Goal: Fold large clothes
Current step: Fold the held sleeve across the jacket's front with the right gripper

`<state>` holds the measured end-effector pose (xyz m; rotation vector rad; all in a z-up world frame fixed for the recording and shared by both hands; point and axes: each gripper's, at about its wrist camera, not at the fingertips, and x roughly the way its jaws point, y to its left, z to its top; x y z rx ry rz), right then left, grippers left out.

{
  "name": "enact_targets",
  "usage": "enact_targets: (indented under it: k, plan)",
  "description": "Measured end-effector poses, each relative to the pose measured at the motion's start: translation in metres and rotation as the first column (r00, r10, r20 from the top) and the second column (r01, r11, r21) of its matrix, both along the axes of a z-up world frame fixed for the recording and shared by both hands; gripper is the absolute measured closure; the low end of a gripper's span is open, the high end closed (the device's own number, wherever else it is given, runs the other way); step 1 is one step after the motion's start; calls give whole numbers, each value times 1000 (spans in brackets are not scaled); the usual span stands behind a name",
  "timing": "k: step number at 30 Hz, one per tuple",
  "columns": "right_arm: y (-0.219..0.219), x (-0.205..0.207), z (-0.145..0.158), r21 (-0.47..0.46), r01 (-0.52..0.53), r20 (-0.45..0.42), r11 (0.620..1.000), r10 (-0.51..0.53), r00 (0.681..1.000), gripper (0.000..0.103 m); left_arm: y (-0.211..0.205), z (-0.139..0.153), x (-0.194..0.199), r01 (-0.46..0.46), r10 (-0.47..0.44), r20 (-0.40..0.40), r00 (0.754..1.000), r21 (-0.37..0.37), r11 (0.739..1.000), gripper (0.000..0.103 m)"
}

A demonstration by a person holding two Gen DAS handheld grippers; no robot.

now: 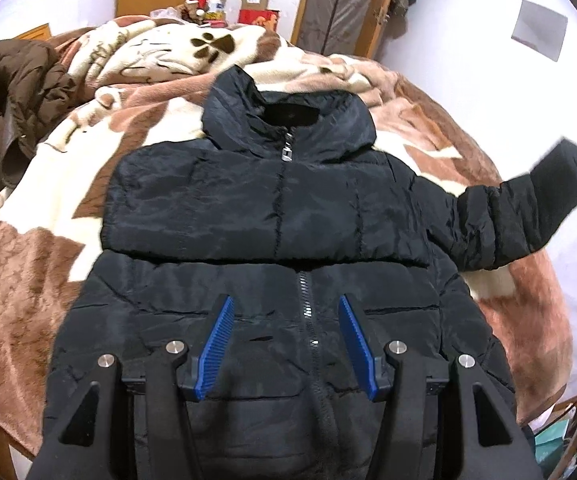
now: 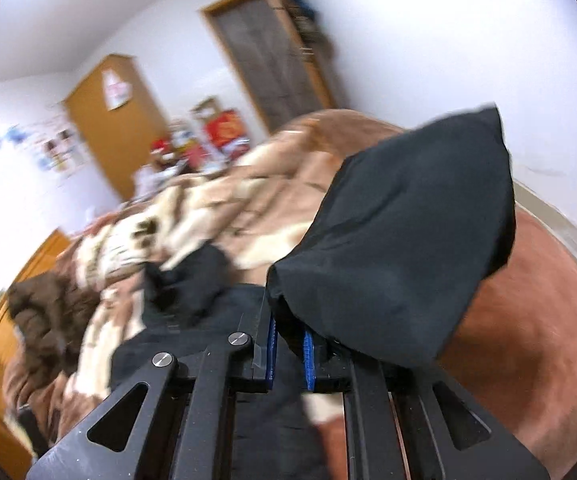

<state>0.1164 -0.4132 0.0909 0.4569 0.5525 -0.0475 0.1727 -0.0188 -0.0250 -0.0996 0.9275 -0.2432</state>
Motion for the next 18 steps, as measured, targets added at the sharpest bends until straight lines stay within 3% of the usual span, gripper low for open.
enact_targets:
  k: [4, 7, 14, 17, 18]
  plan:
    - [59, 33, 2, -6, -139, -15, 990, 139, 990, 92, 24, 2, -2, -37, 37, 7, 999, -17, 999, 46]
    - [105, 63, -16, -21, -230, -61, 973, 228, 972, 92, 43, -1, -2, -65, 65, 4, 998, -26, 998, 46]
    - [198, 127, -110, -15, -385, -251, 923, 369, 895, 90, 85, -16, 5, -128, 128, -17, 992, -44, 991, 46]
    - [217, 147, -151, 10, -415, -328, 910, 395, 858, 81, 98, -26, 9, -150, 148, -35, 988, -49, 988, 46]
    - [222, 151, -160, 25, -422, -344, 906, 404, 848, 73, 101, -28, 10, -154, 152, -41, 988, -49, 987, 46]
